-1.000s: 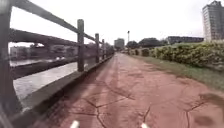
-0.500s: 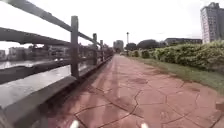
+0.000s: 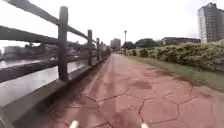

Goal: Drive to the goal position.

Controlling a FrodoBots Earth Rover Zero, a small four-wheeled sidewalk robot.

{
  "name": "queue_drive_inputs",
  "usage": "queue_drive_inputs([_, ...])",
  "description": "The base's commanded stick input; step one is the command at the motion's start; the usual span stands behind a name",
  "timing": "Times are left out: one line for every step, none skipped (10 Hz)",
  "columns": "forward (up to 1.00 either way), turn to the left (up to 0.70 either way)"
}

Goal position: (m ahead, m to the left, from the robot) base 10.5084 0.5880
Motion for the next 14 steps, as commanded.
queue_drive_inputs([0.70,0.00])
queue_drive_inputs([0.70,0.00])
queue_drive_inputs([0.70,0.00])
queue_drive_inputs([0.70,0.00])
queue_drive_inputs([0.70,0.00])
queue_drive_inputs([0.70,0.00])
queue_drive_inputs([0.70,0.00])
queue_drive_inputs([0.70,0.00])
queue_drive_inputs([0.70,0.00])
queue_drive_inputs([0.70,0.00])
queue_drive_inputs([0.70,0.00])
queue_drive_inputs([0.70,0.00])
queue_drive_inputs([0.70,0.00])
queue_drive_inputs([0.70,0.00])
